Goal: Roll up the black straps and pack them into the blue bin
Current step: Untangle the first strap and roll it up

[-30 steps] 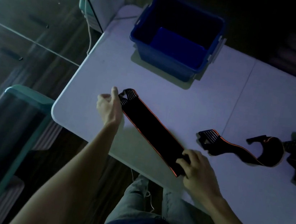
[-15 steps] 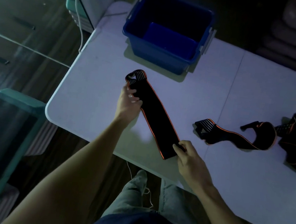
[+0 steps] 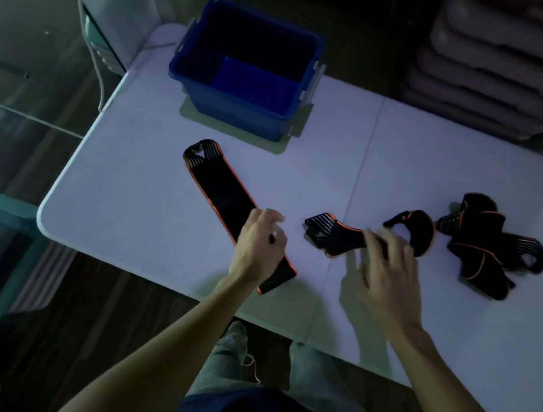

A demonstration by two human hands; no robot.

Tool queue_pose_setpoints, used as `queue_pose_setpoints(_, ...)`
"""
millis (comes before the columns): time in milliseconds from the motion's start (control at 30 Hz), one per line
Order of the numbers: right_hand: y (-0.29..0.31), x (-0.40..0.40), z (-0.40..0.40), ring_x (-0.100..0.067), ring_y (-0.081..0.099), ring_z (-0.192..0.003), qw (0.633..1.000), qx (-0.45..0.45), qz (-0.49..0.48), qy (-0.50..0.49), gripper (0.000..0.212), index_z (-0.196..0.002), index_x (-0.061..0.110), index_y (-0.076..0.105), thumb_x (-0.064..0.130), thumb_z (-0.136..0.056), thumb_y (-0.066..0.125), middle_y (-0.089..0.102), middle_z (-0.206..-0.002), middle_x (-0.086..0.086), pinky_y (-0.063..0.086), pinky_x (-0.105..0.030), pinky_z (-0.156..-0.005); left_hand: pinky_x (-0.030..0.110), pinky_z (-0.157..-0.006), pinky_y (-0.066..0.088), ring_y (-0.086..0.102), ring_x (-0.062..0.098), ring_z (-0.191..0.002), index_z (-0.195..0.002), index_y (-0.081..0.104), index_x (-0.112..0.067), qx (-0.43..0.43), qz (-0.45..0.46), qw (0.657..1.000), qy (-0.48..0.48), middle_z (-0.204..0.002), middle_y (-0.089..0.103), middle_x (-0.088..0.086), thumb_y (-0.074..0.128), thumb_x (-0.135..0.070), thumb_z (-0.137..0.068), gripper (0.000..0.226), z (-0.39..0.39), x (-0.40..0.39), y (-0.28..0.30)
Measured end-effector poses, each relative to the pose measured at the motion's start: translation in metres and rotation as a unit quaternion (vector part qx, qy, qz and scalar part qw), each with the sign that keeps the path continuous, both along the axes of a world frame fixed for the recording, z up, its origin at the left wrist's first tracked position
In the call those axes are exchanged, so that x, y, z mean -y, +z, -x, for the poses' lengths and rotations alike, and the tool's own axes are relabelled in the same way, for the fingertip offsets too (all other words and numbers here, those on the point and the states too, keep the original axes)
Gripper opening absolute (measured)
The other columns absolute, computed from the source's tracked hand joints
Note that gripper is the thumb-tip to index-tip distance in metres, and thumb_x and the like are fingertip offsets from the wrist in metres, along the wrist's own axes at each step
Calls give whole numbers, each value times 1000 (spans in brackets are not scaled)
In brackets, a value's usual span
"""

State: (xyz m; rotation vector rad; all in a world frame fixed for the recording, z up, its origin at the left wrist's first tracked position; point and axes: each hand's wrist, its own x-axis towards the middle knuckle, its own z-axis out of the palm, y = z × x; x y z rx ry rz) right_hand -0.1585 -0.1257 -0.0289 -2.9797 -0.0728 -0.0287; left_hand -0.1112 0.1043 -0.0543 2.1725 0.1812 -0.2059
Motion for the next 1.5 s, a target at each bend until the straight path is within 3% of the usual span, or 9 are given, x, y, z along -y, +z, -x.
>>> queue_pose_setpoints(167,-7,77,-26,-40,45,-118,987,-31,154,32,41,-112,3,63,24,-77,62,54,-126,-23,35,-48,-96,37,-60,47,59,30,-74,-80,57,-11,-177,-55,983,-5,-82,66,10,52,-53,-86,43,-19,78,23)
queue_pose_setpoints(300,-17,97,-19,-33,57,-82,974,-14,157,165,28,-79,9,69,26,-92,51,59,-77,-12,38,-44,-90,43,-83,54,64,35,-99,-124,40,-3,-308,8,944,119,-115,60,15,49,-87,-63,104,-33,128,31)
queue_pose_setpoints(467,-12,107,-8,-29,60,-87,973,-46,68,215,39,-102,15,70,48,-92,51,64,-93,-5,44,-40,-78,41,-65,58,64,33,-87,-108,28,-8,-307,-34,942,130,-107,55,13,69,-33,-79,56,-23,152,22)
queue_pose_setpoints(633,13,115,-27,-35,66,-90,994,-71,-51,60,39,-127,15,49,35,-95,54,59,-114,-10,53,-40,-57,29,-45,36,49,20,-68,-103,43,-7,-259,-22,954,152,-91,51,9,58,-9,-86,23,-5,149,22)
queue_pose_setpoints(867,-3,134,-45,-34,63,-106,957,-288,11,-8,65,-116,22,55,72,-74,62,60,-119,-6,51,-38,-77,8,-54,47,62,10,-81,-115,52,-9,-138,158,953,218,-109,63,6,75,-8,-84,39,26,138,10)
queue_pose_setpoints(1100,-23,137,-18,-39,60,-102,939,-342,22,-8,98,-124,15,34,68,-55,80,37,-122,-13,55,-43,-76,13,-55,48,63,22,-86,-114,49,-10,-118,54,967,220,-103,60,10,63,9,-80,42,37,141,-1)
queue_pose_setpoints(1267,-22,136,-13,-40,63,-93,948,-318,0,-31,64,-120,16,40,48,-74,73,44,-116,-13,52,-39,-68,6,-59,48,62,17,-84,-116,55,-6,-86,108,943,301,-104,64,6,58,7,-90,30,33,135,1)
queue_pose_setpoints(1367,-11,135,-18,-31,66,-82,947,-255,-160,-116,30,-103,20,57,44,-86,62,65,-98,-8,54,-37,-65,32,-79,60,70,21,-93,-117,55,-11,-66,192,921,331,-112,69,7,60,2,-92,29,29,121,12)
queue_pose_setpoints(1500,12,115,-27,-25,69,-78,879,-221,-356,-227,7,-91,18,65,17,-85,67,72,-85,-5,58,-41,-73,36,-76,62,72,16,-83,-110,58,-10,-18,217,896,386,-98,73,5,66,-4,-91,21,10,75,28)
